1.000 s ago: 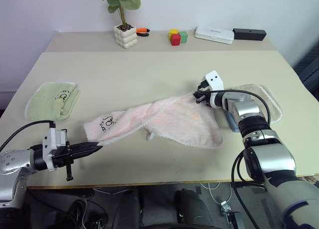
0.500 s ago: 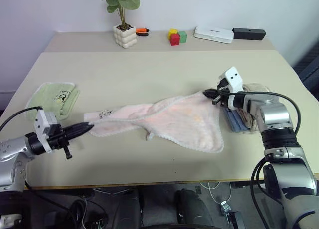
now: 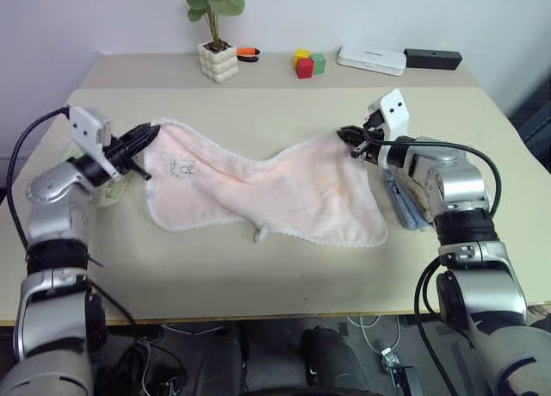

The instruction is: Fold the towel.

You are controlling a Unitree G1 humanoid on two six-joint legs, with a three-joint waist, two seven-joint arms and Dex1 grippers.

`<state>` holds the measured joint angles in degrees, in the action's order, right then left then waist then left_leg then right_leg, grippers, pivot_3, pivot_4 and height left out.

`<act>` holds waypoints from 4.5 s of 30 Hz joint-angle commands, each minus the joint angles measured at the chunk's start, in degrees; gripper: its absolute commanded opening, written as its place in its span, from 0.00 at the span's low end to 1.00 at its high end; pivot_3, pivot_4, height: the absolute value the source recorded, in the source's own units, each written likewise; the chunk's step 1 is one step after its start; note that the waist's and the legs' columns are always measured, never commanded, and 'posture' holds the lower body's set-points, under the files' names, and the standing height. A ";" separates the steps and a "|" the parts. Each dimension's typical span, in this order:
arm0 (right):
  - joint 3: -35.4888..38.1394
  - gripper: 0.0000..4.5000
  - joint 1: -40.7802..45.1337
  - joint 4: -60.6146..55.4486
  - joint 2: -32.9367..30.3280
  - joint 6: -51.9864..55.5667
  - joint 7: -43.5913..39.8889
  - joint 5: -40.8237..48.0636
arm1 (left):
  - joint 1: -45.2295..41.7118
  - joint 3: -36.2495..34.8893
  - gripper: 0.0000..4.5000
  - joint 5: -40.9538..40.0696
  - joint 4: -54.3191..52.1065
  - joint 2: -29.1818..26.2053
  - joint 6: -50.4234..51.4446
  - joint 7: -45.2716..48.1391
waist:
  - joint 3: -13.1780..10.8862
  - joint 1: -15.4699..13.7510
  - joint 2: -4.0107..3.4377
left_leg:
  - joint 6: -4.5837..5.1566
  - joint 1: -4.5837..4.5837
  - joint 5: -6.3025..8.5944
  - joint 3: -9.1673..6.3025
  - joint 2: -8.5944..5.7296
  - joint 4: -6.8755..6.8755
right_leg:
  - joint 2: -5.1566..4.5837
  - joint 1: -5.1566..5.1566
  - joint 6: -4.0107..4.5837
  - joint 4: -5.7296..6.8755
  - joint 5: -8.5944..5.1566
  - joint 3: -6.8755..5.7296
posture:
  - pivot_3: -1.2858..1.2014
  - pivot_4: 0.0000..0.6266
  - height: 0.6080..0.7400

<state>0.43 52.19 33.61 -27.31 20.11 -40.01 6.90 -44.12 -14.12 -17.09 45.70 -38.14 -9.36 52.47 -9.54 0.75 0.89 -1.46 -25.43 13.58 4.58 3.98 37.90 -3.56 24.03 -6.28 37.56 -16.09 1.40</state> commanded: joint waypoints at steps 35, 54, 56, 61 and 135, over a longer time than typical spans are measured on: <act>2.17 0.01 -31.68 -44.92 -24.12 5.98 -26.83 15.80 | 19.74 4.12 0.00 -12.00 -0.64 -21.47 -16.25 40.03 | -0.19 -0.25 0.06 | -0.33 0.01 -0.21 0.14 0.11 -0.38 | -0.05 0.37 0.04 0.22 -0.05 -0.04 | 0.52 0.24 0.96; 1.22 0.01 -36.99 -46.74 -30.56 5.47 -28.32 14.58 | 26.37 9.70 0.00 -20.04 -4.18 -25.31 -13.67 40.03 | -0.16 -0.39 0.10 | -0.25 0.03 -0.14 0.14 0.19 -0.03 | -0.03 0.34 0.30 0.43 -0.19 -0.06 | 0.52 0.24 0.96; 0.58 0.01 -34.45 -43.19 -29.23 3.11 -27.24 12.76 | 23.40 9.73 0.00 -18.78 -2.46 -24.25 -13.95 40.03 | -0.16 -0.59 0.10 | -0.20 0.02 -0.11 0.16 0.18 0.01 | -0.03 0.33 0.28 0.43 -0.18 -0.06 | 0.52 0.24 0.96; -1.37 0.01 -27.51 -34.44 -24.28 -2.73 -23.32 8.08 | 13.47 8.75 0.00 -12.58 6.66 -20.02 -18.12 39.59 | -0.16 -0.98 0.11 | -0.20 0.01 -0.11 0.18 0.17 0.08 | 0.01 0.34 0.12 0.46 -0.09 -0.06 | 0.52 0.24 0.96; 2.91 0.00 -34.24 -28.46 16.31 -4.87 28.51 -1.97 | 20.58 -6.28 0.01 -14.68 -29.85 21.57 29.65 -20.79 | -0.06 -0.91 0.20 | -0.29 0.08 -0.17 -0.11 0.04 0.13 | 0.03 0.10 0.07 0.51 -0.08 -0.06 | 0.52 0.24 0.96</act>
<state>1.55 17.65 4.40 -10.14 16.88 -12.70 5.95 -23.97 -19.03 -32.86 15.51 -15.08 22.96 30.75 -9.60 -0.16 1.09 -1.75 -25.35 13.41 4.48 4.03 38.03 -3.53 24.12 -6.21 38.07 -16.17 1.35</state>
